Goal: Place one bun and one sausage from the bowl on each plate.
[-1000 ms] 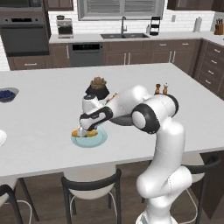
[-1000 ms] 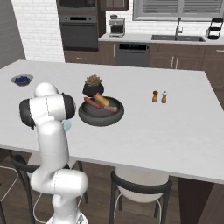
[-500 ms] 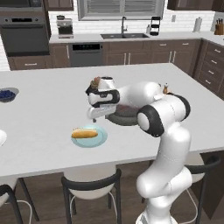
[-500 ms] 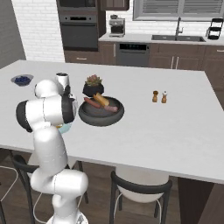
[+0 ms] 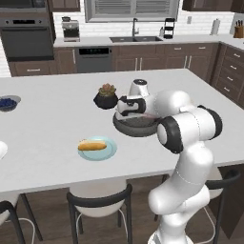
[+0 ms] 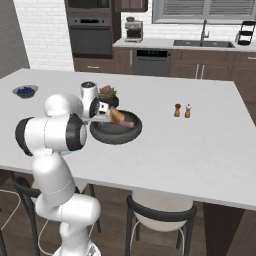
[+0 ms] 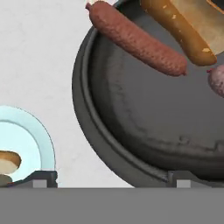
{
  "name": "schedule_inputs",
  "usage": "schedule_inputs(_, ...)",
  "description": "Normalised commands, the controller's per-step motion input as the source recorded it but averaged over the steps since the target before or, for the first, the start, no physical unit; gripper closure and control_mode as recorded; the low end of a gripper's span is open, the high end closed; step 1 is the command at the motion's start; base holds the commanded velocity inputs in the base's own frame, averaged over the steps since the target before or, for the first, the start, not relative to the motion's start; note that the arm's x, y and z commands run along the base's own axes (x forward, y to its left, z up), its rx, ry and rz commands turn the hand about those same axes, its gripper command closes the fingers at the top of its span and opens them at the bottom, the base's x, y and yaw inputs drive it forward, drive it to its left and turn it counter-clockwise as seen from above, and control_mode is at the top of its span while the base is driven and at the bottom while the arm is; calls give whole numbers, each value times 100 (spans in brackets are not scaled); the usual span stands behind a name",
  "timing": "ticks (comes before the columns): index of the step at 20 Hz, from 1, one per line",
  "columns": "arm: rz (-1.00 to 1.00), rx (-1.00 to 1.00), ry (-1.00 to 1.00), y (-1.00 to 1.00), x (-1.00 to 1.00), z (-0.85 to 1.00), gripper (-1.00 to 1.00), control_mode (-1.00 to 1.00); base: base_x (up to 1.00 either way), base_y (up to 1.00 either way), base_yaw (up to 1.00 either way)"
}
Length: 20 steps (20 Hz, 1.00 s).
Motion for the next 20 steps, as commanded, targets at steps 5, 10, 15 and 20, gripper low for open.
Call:
schedule_inputs(5,-28,-1,-1,-100,74,29,-100,-100,0,0,0)
schedule_inputs(10,6,0,2,-73,72,0,-100,-100,0,0,0)
schedule_inputs(15,26,-11,3,-42,52,-60,-100,-100,0,0,0)
schedule_inputs(20,13,-16,4,-1,12,-34,-100,-100,0,0,0)
